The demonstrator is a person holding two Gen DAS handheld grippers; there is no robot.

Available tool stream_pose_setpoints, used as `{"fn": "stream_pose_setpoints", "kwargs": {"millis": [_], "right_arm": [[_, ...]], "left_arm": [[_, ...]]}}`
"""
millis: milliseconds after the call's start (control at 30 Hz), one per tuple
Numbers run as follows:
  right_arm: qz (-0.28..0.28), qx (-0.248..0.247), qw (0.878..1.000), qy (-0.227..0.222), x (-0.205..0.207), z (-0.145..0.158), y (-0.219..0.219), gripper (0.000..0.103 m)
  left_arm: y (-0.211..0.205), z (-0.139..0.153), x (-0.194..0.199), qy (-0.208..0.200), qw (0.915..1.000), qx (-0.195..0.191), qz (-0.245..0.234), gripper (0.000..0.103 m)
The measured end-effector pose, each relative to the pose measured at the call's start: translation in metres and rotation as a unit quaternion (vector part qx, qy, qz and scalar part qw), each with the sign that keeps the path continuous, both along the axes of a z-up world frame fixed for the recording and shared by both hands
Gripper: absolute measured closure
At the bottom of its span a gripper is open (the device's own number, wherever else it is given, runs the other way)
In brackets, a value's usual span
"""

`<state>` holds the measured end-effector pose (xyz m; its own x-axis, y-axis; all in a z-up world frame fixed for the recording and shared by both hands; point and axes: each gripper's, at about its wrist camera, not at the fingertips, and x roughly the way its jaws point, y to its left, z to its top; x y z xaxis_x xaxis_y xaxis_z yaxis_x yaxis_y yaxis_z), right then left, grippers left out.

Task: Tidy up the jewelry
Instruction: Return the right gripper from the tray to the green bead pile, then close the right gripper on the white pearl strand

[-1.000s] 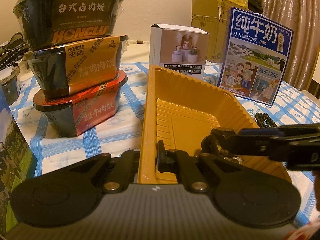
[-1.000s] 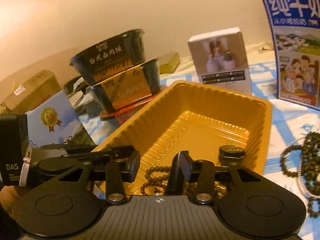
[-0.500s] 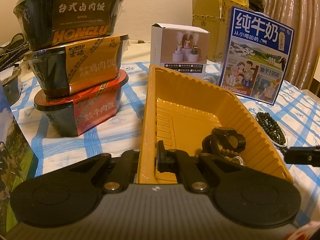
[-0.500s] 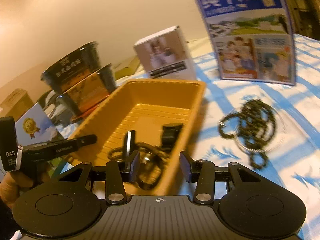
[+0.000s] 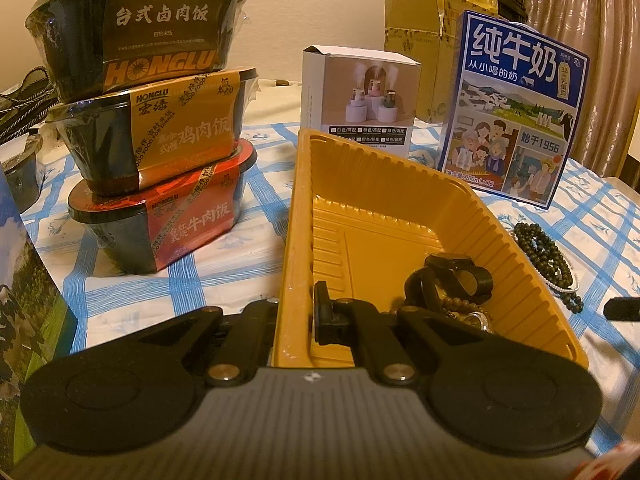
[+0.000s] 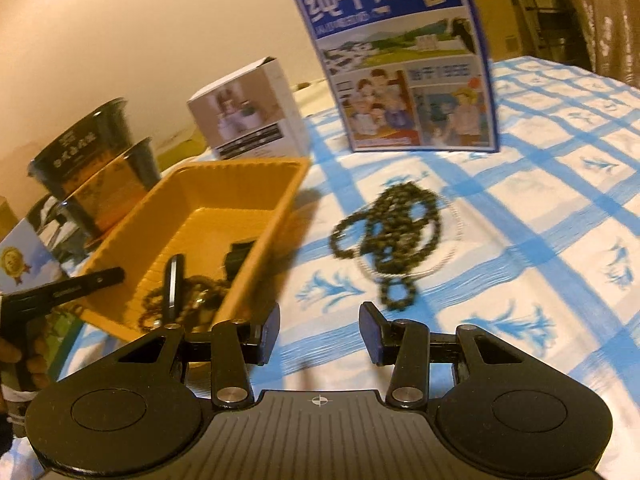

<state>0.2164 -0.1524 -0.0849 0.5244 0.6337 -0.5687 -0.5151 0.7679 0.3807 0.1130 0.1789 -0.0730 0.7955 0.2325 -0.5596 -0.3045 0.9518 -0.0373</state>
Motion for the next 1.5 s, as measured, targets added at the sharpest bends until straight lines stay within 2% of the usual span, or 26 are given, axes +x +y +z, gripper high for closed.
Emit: {"fn": "stream_pose_setpoints", "kwargs": {"millis": [367, 800, 1033, 1067, 1167, 1333, 1500], "right_arm": [[-0.039, -0.031, 0.999, -0.018, 0.024, -0.001, -0.025, 0.059], [-0.041, -0.06, 0.997, -0.024, 0.041, -0.01, -0.025, 0.059], [-0.047, -0.101, 0.993, -0.036, 0.079, -0.018, -0.017, 0.059], [-0.047, -0.11, 0.992, -0.039, 0.085, -0.018, -0.015, 0.061], [-0.039, -0.126, 0.99, -0.046, 0.105, -0.022, -0.008, 0.077], [-0.02, -0.148, 0.988, -0.045, 0.122, -0.031, 0.004, 0.081], [0.002, -0.197, 0.978, -0.067, 0.126, -0.042, 0.021, 0.092]], "left_arm": [[0.0, 0.0, 0.0, 0.0, 1.0, 0.0, 0.0, 0.1], [-0.001, 0.0, 0.0, 0.0, 1.0, 0.001, 0.0, 0.1], [-0.003, 0.002, 0.001, 0.0, 1.0, 0.003, -0.002, 0.1], [-0.003, 0.002, 0.001, 0.0, 1.0, 0.003, -0.002, 0.1], [-0.003, 0.002, 0.001, 0.0, 1.0, 0.004, -0.002, 0.1], [-0.003, 0.002, 0.001, 0.0, 1.0, 0.004, -0.003, 0.1], [-0.002, 0.002, 0.0, 0.0, 1.0, 0.003, -0.003, 0.1]]}}
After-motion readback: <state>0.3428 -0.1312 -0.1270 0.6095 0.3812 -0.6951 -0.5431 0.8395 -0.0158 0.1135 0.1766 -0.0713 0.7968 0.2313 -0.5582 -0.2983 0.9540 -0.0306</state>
